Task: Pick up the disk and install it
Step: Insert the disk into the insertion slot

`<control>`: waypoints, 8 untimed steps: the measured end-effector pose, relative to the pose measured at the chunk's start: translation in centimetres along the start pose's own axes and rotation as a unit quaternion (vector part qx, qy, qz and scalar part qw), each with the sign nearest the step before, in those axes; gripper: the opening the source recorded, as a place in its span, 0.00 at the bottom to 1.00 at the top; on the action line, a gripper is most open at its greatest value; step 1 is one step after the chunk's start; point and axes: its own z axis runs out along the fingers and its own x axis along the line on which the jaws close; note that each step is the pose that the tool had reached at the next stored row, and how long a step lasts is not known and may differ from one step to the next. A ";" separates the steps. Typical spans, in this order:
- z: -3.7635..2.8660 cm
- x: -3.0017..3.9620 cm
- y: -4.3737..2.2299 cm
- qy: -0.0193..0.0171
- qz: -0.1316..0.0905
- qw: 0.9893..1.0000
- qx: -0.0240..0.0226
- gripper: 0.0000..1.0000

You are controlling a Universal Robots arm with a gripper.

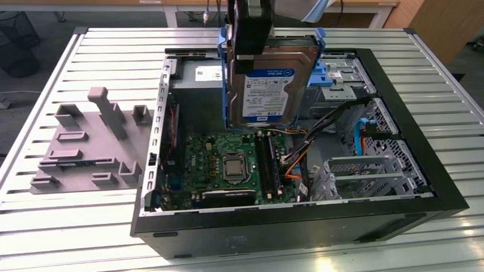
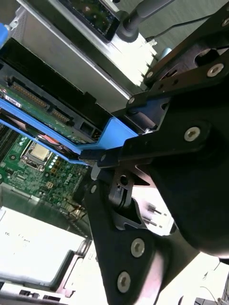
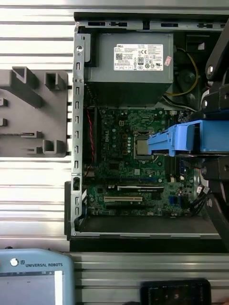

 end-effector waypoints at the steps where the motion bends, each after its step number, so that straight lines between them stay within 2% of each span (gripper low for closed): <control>1: -0.04 0.02 0.00 0.000 0.000 1.000 0.000 0.36; 5: -0.64 0.03 -0.01 0.003 0.000 1.000 0.000 0.36; 8: -0.79 0.13 -0.02 0.004 0.000 1.000 0.000 0.36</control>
